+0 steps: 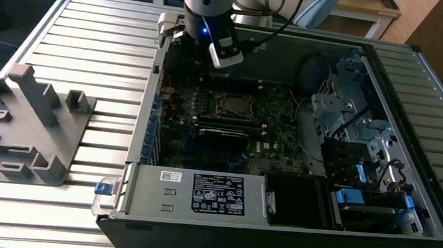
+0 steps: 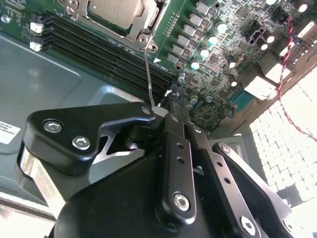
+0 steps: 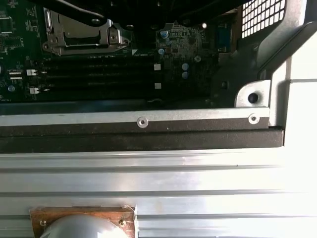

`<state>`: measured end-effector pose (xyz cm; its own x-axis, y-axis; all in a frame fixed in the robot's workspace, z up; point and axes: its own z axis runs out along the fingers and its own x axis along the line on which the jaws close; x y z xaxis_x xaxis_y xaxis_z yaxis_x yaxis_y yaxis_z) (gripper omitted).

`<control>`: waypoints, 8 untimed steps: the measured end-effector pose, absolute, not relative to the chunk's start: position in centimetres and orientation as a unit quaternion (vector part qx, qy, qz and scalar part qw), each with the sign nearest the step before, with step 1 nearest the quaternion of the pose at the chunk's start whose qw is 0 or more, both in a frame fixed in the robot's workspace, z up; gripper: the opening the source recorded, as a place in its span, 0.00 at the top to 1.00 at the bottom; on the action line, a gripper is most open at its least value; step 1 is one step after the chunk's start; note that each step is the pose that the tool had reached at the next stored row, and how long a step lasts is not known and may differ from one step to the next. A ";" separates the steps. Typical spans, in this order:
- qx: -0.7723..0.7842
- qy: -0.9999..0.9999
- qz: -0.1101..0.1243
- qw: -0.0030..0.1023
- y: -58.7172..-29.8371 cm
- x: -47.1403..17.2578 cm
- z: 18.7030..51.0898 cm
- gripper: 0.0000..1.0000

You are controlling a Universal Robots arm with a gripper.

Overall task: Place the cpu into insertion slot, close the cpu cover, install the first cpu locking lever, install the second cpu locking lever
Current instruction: 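Install the first cpu locking lever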

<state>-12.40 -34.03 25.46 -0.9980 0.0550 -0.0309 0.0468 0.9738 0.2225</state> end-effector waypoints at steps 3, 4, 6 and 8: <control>0.026 0.993 0.112 0.019 -34.0 -12.3 25.4 0.89; 0.026 0.993 0.112 0.019 -34.0 -12.1 25.4 0.89; 0.026 0.993 0.112 0.019 -34.0 -11.8 25.4 0.89; 0.026 0.993 0.112 0.019 -34.0 -11.3 25.4 0.89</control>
